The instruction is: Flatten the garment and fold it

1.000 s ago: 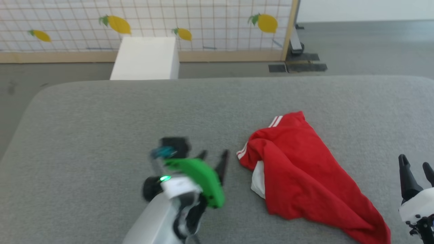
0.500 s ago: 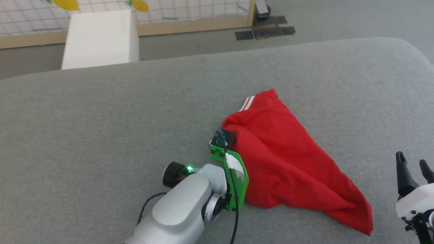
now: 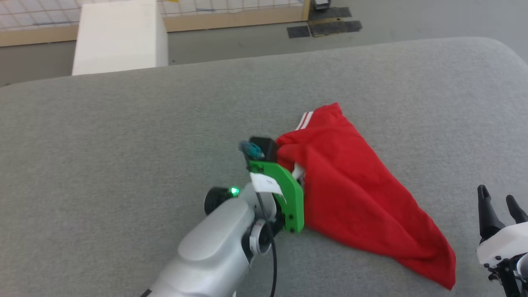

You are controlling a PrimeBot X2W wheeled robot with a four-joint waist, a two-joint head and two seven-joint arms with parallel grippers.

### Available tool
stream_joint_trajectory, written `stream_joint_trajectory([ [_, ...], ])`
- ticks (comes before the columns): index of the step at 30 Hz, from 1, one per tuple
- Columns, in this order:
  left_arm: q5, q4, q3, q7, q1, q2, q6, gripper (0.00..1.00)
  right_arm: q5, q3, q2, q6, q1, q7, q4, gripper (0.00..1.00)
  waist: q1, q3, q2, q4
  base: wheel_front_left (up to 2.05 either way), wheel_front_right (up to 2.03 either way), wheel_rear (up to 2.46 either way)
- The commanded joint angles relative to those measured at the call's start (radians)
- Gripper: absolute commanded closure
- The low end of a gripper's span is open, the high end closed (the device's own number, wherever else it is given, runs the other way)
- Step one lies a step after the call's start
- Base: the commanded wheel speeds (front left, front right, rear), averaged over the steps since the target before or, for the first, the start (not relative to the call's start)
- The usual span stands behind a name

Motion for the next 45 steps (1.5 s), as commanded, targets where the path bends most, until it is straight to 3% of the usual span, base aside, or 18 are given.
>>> stream_joint_trajectory([
  [1,-0.008,-0.024,0.027,-0.035,-0.005,0.005,0.012,1.0,-0.004,0.002,0.0,-0.002,-0.007,-0.005,0.002,0.0,0.0,-0.033,0.0,0.05,0.0,0.0,0.0],
  [7,-0.02,-0.193,0.162,-0.146,0.039,0.114,0.096,1.0,-0.012,0.017,0.0,-0.002,0.008,0.001,0.002,0.0,0.0,-0.087,0.0,0.131,0.0,0.0,0.0],
  [14,-0.078,-0.377,0.333,-0.182,0.321,0.279,0.289,1.0,-0.008,0.04,0.0,-0.002,0.025,0.012,-0.003,0.0,0.0,-0.122,0.0,0.191,0.0,0.0,0.0],
  [18,-0.157,-0.388,0.407,-0.184,0.507,0.292,0.349,1.0,-0.009,0.04,0.0,-0.002,0.034,0.019,-0.006,0.0,0.0,-0.124,0.0,0.209,0.0,0.0,0.0],
  [21,-0.21,-0.365,0.432,-0.171,0.594,0.279,0.352,1.0,-0.011,0.045,0.0,-0.002,0.036,0.023,-0.007,0.0,0.0,-0.125,0.0,0.209,0.0,0.0,0.0],
  [25,-0.264,-0.351,0.45,-0.162,0.65,0.257,0.322,0.99,-0.012,0.045,0.0,-0.002,0.039,0.024,-0.004,0.0,0.0,-0.128,0.0,0.21,0.0,0.0,0.0],
  [26,-0.273,-0.354,0.466,-0.176,0.65,0.252,0.31,0.72,-0.013,0.045,0.0,-0.002,0.04,0.024,-0.003,0.0,0.0,-0.129,0.0,0.21,0.0,0.0,0.0],
  [27,-0.279,-0.362,0.482,-0.194,0.646,0.249,0.298,0.02,-0.013,0.044,0.0,-0.002,0.042,0.024,-0.002,0.0,0.0,-0.131,0.0,0.212,0.0,0.0,0.0],
  [32,-0.251,-0.442,0.554,-0.312,0.613,0.267,0.257,0.0,-0.016,0.049,0.0,-0.002,0.049,0.027,0.001,0.0,0.0,-0.142,0.0,0.221,0.0,0.0,0.0],
  [40,0.028,-0.523,0.501,-0.565,0.577,0.356,0.204,0.0,-0.083,0.097,-0.011,-0.002,-0.022,0.107,-0.017,0.0,0.0,-0.117,0.0,0.253,0.0,0.0,0.0],
  [45,0.149,-0.531,0.483,-0.605,0.575,0.302,0.183,0.0,-0.148,0.188,-0.079,-0.002,-0.141,0.256,0.018,0.0,0.0,-0.073,0.0,0.285,0.0,0.0,0.0],
])
